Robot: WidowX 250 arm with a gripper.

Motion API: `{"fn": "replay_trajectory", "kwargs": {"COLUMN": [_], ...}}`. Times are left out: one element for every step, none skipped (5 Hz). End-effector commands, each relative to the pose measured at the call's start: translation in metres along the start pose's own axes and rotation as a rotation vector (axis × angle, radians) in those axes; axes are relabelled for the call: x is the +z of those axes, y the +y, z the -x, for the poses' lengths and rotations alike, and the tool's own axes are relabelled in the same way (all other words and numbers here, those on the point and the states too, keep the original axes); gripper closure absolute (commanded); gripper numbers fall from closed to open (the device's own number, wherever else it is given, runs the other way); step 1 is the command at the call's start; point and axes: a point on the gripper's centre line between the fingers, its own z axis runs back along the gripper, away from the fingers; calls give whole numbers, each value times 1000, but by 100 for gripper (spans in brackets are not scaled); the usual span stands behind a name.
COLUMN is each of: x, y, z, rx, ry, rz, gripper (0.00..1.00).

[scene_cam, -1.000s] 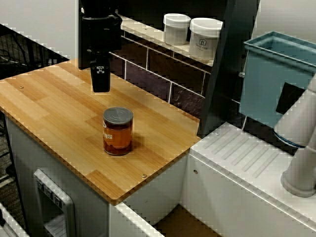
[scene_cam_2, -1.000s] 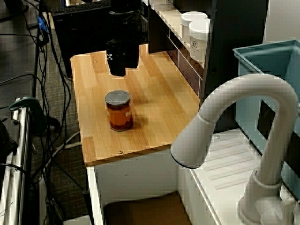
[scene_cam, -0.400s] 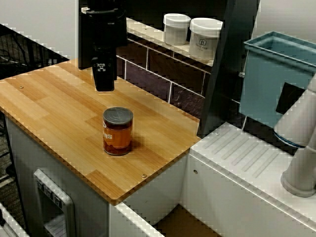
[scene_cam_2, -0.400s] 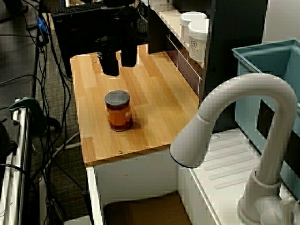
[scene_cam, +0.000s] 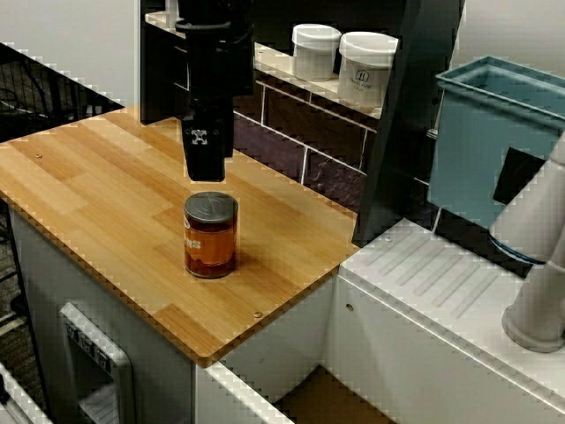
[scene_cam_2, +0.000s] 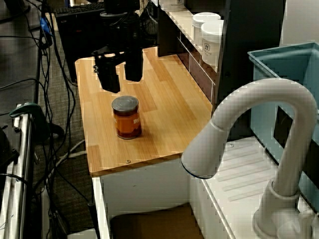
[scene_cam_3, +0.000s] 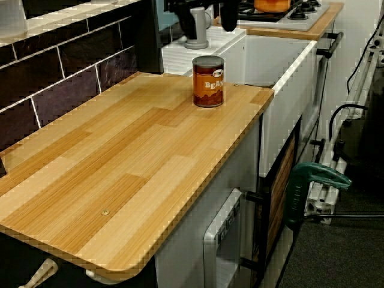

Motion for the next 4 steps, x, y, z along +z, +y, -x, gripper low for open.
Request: {"fn": "replay_trajectory", "kwargs": {"x": [-5, -16, -27, -38], "y": [-14, -13, -14, -16], "z": [-7, -8, -10, -12], "rx": [-11, -17, -63, -105], "ry": [-24, -29, -29, -38], "rz": [-58, -52, -44, -45], "gripper": [0, 0, 0, 0]}}
